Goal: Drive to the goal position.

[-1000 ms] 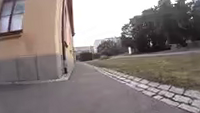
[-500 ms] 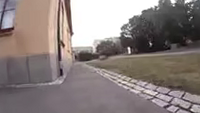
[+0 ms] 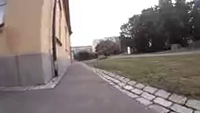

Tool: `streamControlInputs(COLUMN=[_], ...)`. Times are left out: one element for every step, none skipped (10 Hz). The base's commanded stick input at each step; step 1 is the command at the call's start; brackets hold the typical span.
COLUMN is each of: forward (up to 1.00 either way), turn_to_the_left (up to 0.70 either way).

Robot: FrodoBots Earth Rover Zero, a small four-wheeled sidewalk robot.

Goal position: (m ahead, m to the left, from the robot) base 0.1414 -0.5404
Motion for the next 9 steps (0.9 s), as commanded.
streamControlInputs(forward=[0.63,0.55,0.39,0.23,0.07,0.00,0.00,0.00,0.00], turn_to_the_left=[0.43,0.53,0.39,0.23,0.07,0.00,0.00,0.00,0.00])
